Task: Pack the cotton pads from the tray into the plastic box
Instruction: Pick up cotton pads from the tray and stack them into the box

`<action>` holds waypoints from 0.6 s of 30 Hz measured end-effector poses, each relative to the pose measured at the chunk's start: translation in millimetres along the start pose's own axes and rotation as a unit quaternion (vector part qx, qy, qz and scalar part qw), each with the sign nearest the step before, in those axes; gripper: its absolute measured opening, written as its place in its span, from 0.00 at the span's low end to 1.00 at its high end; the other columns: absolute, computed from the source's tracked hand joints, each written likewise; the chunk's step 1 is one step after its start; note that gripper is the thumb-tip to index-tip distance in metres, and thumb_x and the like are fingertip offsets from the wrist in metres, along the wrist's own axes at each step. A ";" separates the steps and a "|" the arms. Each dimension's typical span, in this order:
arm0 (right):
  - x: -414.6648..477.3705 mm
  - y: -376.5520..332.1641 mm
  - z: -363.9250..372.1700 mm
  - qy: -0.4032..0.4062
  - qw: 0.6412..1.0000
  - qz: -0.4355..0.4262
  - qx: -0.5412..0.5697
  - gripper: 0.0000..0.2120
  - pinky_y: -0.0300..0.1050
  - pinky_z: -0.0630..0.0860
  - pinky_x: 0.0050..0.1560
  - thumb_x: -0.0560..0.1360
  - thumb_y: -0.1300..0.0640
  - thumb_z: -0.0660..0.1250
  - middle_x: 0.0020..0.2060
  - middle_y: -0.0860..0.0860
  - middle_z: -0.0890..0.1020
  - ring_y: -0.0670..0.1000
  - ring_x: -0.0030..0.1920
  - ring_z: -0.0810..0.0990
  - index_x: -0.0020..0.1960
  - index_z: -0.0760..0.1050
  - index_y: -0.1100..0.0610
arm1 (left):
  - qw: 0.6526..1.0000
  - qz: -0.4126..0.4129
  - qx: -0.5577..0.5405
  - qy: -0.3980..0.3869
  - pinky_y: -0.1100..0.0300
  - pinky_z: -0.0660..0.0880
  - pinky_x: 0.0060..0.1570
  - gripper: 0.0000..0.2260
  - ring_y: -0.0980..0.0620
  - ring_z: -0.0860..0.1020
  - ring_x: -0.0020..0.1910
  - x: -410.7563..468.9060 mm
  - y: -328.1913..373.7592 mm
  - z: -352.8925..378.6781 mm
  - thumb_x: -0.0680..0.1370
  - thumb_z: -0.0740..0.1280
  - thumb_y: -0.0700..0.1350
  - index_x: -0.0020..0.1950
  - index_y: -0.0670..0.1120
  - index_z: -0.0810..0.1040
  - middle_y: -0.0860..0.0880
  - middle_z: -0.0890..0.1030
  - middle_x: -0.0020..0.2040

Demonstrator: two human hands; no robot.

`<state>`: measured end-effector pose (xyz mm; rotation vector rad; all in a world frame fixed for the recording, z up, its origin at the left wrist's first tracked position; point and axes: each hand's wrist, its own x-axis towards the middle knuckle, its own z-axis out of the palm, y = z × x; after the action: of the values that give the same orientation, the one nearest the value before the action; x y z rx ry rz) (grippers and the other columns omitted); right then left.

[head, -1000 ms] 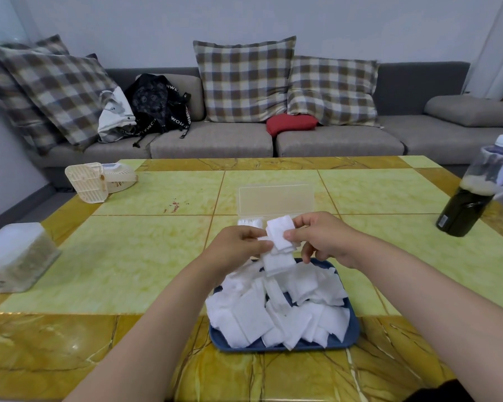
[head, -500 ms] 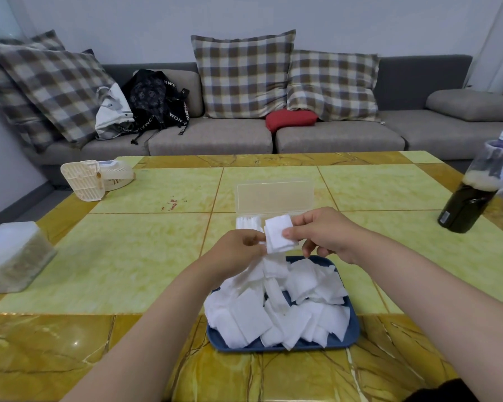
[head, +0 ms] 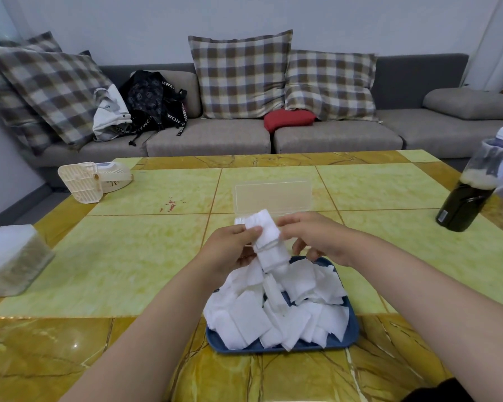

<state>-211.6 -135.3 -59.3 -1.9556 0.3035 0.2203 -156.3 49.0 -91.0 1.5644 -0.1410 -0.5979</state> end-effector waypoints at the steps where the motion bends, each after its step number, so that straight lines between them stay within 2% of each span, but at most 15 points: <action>1: -1.2 0.6 -0.1 -0.030 0.999 0.007 -0.014 0.12 0.39 0.65 0.27 0.76 0.58 0.69 0.47 0.49 0.83 0.48 0.35 0.77 0.58 0.82 0.48 | 1.000 -0.011 -0.026 -0.008 0.57 0.80 0.49 0.10 0.48 0.82 0.45 -1.0 1.5 0.0 0.81 0.69 0.45 0.58 0.40 0.83 0.44 0.86 0.51; 2: -2.4 1.7 0.5 -0.049 0.998 0.008 -0.035 0.10 0.39 0.65 0.27 0.76 0.59 0.70 0.42 0.48 0.83 0.47 0.33 0.77 0.56 0.83 0.51 | 0.999 -0.020 -0.046 -0.015 0.57 0.81 0.48 0.10 0.48 0.83 0.45 -2.1 3.0 0.2 0.81 0.68 0.44 0.58 0.41 0.82 0.44 0.86 0.51; 4: -2.9 3.5 0.7 -0.038 0.997 0.007 -0.066 0.05 0.39 0.63 0.26 0.76 0.60 0.72 0.34 0.48 0.80 0.46 0.28 0.75 0.51 0.83 0.56 | 0.997 -0.027 -0.067 -0.010 0.55 0.82 0.51 0.09 0.47 0.84 0.48 -2.4 5.1 0.5 0.81 0.68 0.44 0.58 0.41 0.82 0.43 0.86 0.53; 6: -0.8 3.4 -2.7 0.004 0.998 0.017 -0.063 0.02 0.40 0.62 0.25 0.76 0.61 0.73 0.36 0.51 0.80 0.46 0.26 0.75 0.48 0.83 0.57 | 0.997 -0.003 -0.066 0.041 0.52 0.81 0.56 0.08 0.46 0.84 0.49 -2.3 8.0 -0.7 0.81 0.68 0.44 0.55 0.41 0.82 0.43 0.86 0.53; 7: 0.7 2.9 -6.1 0.029 0.998 0.027 -0.056 0.02 0.39 0.62 0.25 0.76 0.62 0.72 0.39 0.52 0.80 0.47 0.27 0.76 0.48 0.82 0.57 | 0.995 0.015 -0.064 0.077 0.53 0.82 0.55 0.07 0.47 0.84 0.47 -2.4 9.2 -2.9 0.81 0.69 0.44 0.53 0.40 0.83 0.43 0.86 0.51; 10: 2.1 0.4 -16.3 0.099 0.995 0.031 -0.015 0.07 0.39 0.62 0.24 0.77 0.62 0.69 0.44 0.55 0.81 0.49 0.28 0.76 0.55 0.81 0.58 | 0.989 0.048 -0.057 0.131 0.58 0.84 0.44 0.08 0.47 0.87 0.42 -4.1 11.1 -9.8 0.80 0.69 0.42 0.50 0.37 0.82 0.41 0.85 0.47; 12: 1.2 -1.8 -18.2 0.089 0.995 -0.005 0.046 0.07 0.39 0.62 0.23 0.77 0.61 0.70 0.44 0.55 0.82 0.50 0.29 0.75 0.55 0.82 0.59 | 0.992 0.040 -0.042 0.111 0.60 0.84 0.39 0.08 0.46 0.87 0.41 -6.8 10.9 -8.9 0.80 0.70 0.41 0.52 0.35 0.82 0.39 0.85 0.47; 13: 0.1 -3.4 -16.6 0.071 0.995 -0.025 0.065 0.07 0.39 0.62 0.23 0.77 0.61 0.71 0.42 0.54 0.82 0.50 0.29 0.75 0.54 0.82 0.59 | 0.995 0.032 -0.033 0.093 0.60 0.84 0.39 0.09 0.46 0.87 0.42 -7.8 10.9 -6.7 0.79 0.71 0.41 0.54 0.35 0.82 0.39 0.85 0.48; 15: -2.5 -6.1 -9.3 0.046 0.997 -0.053 0.045 0.05 0.38 0.63 0.24 0.76 0.60 0.73 0.38 0.52 0.82 0.49 0.28 0.75 0.51 0.84 0.58 | 0.998 0.021 -0.019 0.050 0.57 0.84 0.44 0.11 0.45 0.87 0.45 -8.9 11.3 -1.5 0.79 0.71 0.42 0.56 0.35 0.82 0.39 0.87 0.49; 18: -2.7 -8.3 0.7 0.062 0.996 -0.066 0.002 0.04 0.38 0.64 0.25 0.75 0.57 0.74 0.35 0.51 0.82 0.48 0.26 0.74 0.48 0.85 0.58 | 0.999 0.018 -0.027 -0.016 0.57 0.84 0.49 0.11 0.45 0.87 0.49 -10.7 12.9 4.1 0.81 0.68 0.43 0.57 0.37 0.82 0.41 0.87 0.50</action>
<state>-211.5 -131.3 -51.6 -1.9796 0.2538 0.0132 -163.8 48.8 -75.5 1.4967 -0.1755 -0.5938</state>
